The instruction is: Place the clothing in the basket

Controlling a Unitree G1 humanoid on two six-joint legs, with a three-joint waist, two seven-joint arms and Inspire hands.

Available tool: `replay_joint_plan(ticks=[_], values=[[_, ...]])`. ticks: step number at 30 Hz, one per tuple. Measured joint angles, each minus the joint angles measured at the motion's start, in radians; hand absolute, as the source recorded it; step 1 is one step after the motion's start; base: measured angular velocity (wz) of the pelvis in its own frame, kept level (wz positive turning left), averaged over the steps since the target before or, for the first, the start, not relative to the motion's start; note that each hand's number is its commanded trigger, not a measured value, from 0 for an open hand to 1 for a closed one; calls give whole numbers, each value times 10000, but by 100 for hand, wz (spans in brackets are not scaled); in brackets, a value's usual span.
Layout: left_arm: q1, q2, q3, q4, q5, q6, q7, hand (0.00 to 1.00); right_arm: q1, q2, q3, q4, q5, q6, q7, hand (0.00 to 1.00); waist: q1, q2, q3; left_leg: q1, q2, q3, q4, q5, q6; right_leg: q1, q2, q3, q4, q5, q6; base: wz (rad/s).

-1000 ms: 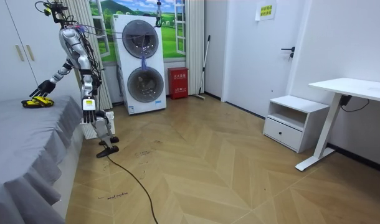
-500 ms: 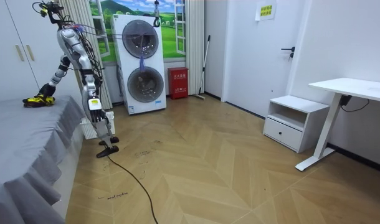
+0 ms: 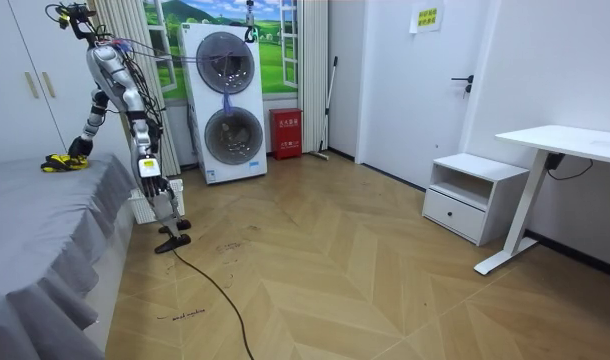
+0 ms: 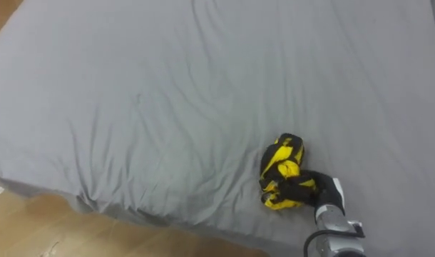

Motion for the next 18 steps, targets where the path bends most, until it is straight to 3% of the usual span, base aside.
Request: replay_joint_plan(ticks=[12,18], values=[[22,62,72,1,248,-96,1,0,470,9,-395,-135,381,48,188,100,-41,-89,-83,423,-1,62,-107,13,22,400,-38,16,-28,-4,6,0],[78,60,410,-100,290,-207,42,0,1949,12,-622,-2284,1024,517,434,100,-300,-263,-171,920,-9,323,-277,12,25,742,-93,273,-29,-107,176,-9]])
